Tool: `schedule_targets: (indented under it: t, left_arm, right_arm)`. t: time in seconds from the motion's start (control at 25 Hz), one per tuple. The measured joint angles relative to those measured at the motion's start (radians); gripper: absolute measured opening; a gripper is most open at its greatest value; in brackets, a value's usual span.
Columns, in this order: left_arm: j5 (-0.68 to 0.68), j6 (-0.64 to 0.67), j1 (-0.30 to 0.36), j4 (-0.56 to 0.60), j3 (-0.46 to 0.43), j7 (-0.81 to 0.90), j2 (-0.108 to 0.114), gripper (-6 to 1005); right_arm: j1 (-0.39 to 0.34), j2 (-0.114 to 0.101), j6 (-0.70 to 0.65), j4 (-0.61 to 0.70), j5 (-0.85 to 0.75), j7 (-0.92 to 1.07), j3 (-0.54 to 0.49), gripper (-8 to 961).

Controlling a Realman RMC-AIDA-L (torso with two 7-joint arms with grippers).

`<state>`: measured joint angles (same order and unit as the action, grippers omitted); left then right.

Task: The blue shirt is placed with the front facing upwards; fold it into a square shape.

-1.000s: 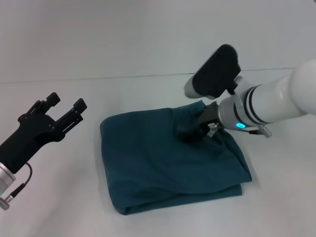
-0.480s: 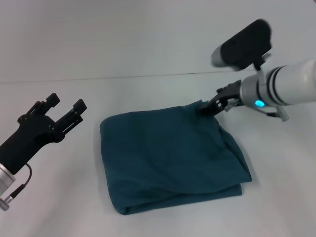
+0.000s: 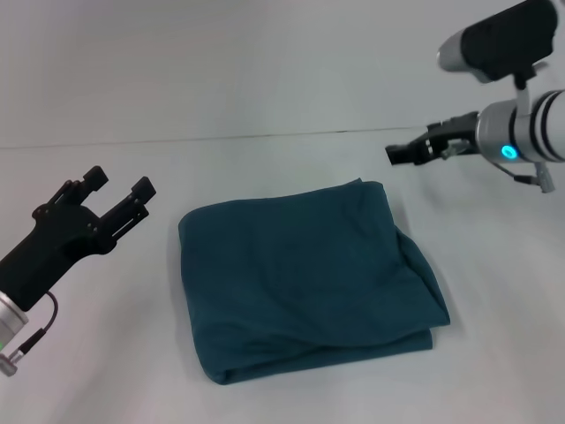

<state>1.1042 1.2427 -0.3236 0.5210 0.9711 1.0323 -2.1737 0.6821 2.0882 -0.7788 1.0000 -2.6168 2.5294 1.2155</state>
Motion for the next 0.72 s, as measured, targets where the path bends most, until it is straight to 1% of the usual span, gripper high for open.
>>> schedule_targets:
  t: [0.04,0.16,0.2,0.28,0.36,0.44,0.56,0.72]
  left_arm:
    - [-0.001,0.0,0.0,0.001,0.0,0.0,0.0,859]
    - [-0.006,0.001,0.002,0.002,0.0,0.0,0.0,859]
    - [-0.007,0.001,0.002,0.002,0.0,-0.001,0.0,859]
    - [-0.007,0.001,0.001,0.001,0.0,-0.004,0.0,859]
    - [-0.007,0.001,0.001,0.0,0.0,-0.008,0.0,859]
    - [-0.008,0.002,0.0,-0.001,0.0,-0.01,0.0,859]
    - [-0.008,0.002,-0.001,-0.001,0.0,-0.01,0.0,859]
    - [-0.008,0.002,0.0,0.0,0.0,-0.01,0.0,859]
  right_arm:
    - [-0.012,0.001,-0.013,0.025,0.023,-0.006,0.0,806]
    - [-0.042,0.002,-0.073,0.083,0.168,-0.079,0.021,806]
    - [-0.047,0.002,-0.095,0.083,0.219,-0.116,0.03,806]
    - [-0.045,0.003,-0.112,0.064,0.267,-0.168,0.06,806]
    - [-0.034,0.005,-0.086,0.02,0.266,-0.179,0.099,805]
    - [-0.019,0.006,-0.029,-0.036,0.24,-0.174,0.128,805]
    - [0.005,0.004,0.021,-0.105,0.215,-0.168,0.129,805]
    - [0.019,0.0,0.064,-0.15,0.173,-0.168,0.113,805]
